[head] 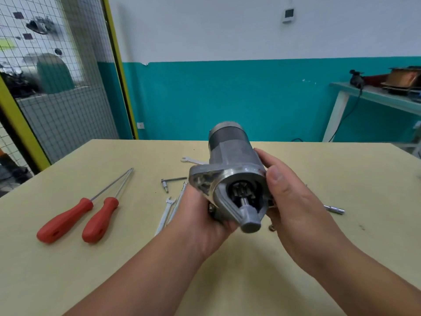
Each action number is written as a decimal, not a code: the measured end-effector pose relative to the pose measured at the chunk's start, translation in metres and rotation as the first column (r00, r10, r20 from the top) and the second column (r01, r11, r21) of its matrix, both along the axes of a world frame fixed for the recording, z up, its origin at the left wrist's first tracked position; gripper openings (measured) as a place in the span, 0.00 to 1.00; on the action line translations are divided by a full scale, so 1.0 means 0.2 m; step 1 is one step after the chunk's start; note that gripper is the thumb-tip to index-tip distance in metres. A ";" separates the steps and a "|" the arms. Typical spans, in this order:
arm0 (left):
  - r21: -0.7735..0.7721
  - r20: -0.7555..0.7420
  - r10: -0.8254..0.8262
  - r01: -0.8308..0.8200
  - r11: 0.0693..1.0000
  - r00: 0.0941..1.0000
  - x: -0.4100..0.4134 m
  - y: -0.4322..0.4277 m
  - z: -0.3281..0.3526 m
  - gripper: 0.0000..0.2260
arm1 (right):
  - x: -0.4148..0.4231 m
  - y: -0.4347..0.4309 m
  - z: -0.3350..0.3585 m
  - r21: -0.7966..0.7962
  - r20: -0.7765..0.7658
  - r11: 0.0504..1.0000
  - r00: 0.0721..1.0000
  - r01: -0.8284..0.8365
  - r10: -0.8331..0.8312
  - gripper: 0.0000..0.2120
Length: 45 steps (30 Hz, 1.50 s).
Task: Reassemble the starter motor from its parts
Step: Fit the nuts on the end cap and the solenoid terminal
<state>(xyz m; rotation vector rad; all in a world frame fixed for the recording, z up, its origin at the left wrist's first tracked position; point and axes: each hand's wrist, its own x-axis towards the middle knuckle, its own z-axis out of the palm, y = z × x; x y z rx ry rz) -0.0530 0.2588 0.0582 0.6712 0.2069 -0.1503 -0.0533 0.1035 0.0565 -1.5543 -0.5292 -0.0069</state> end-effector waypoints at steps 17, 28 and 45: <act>0.632 0.770 -0.022 -0.757 0.165 0.638 -0.05 0.06 0.06 0.19 | 0.13 -0.08 -0.03 -0.006 -0.017 0.994 0.993 -0.113 0.113 0.35; 0.597 0.802 -0.158 -0.764 0.245 0.576 -0.01 0.12 0.06 0.28 | 0.12 -0.08 -0.07 0.059 0.137 0.984 0.975 0.167 -0.174 0.39; 0.691 0.697 -0.196 -0.572 0.443 0.690 0.03 0.15 0.03 0.27 | 0.08 -0.09 -0.05 0.011 0.267 0.965 0.930 0.261 -0.255 0.39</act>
